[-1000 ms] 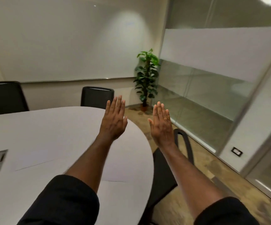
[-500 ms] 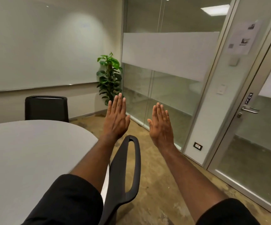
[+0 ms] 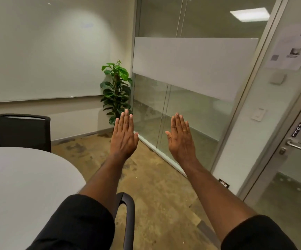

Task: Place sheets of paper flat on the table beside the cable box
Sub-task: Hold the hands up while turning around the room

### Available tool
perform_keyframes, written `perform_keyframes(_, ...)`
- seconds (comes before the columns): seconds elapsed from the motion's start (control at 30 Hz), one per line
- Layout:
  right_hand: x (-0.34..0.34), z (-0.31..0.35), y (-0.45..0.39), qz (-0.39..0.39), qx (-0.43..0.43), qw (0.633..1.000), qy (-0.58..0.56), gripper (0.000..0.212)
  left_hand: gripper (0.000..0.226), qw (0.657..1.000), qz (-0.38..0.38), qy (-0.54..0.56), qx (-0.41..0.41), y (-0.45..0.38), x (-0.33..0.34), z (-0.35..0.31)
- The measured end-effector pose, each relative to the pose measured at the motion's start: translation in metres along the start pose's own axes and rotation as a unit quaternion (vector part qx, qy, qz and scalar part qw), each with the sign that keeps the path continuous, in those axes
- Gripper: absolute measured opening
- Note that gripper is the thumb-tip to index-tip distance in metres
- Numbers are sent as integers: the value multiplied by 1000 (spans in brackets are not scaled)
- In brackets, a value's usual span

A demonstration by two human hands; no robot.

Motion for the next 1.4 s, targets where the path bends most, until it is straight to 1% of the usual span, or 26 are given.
perform_keyframes(0.07, 24, -17, -26, 10, -12, 1000, 3, 64, 69, 1000, 0, 2, -6, -29, 21, 0)
perform_keyframes(0.2, 77, -42, -92, 28, -55, 998, -1, 64, 69, 998, -12, 22, -50, -89, 63, -6)
perform_keyframes(0.27, 104, -49, -128, 18, -81, 996, -13, 63, 69, 998, -14, 9, -55, -121, 85, -14)
perform_keyframes(0.4, 154, -69, -201, -6, -101, 993, -65, 63, 69, 998, -21, -12, -59, -190, 126, -17)
perform_keyframes(0.5, 188, -85, -248, -1, -115, 989, -97, 65, 70, 996, -23, -44, -80, -233, 151, -8)
perform_keyframes(0.57, 208, -89, -279, -4, -141, 985, -98, 65, 70, 993, -32, -57, -102, -257, 161, 4)
perform_keyframes(0.7, 245, -78, -344, -16, -174, 977, -122, 64, 70, 987, -36, -90, -127, -297, 174, 38)
perform_keyframes(0.8, 277, -55, -391, -13, -193, 971, -142, 65, 71, 980, -36, -117, -158, -324, 184, 79)
perform_keyframes(0.97, 338, 2, -465, -15, -217, 959, -185, 65, 71, 969, -38, -148, -196, -362, 204, 169)
perform_keyframes(1.03, 363, 29, -501, -27, -220, 956, -194, 63, 71, 963, -41, -171, -202, -382, 212, 211)
perform_keyframes(1.27, 428, 131, -635, -46, -257, 939, -224, 60, 71, 947, -41, -203, -244, -458, 227, 361)
perform_keyframes(1.4, 462, 190, -692, -47, -281, 928, -239, 58, 70, 940, -31, -219, -259, -486, 235, 433)
Point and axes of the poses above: each hand's wrist, its own y-axis away from the middle knuckle, its own x-axis out of the palm, z = x × y, the point moved 4 cm from there along -y, towards the middle knuckle, and after that the axes turned 5 degrees about z, right-handed, at the moved point
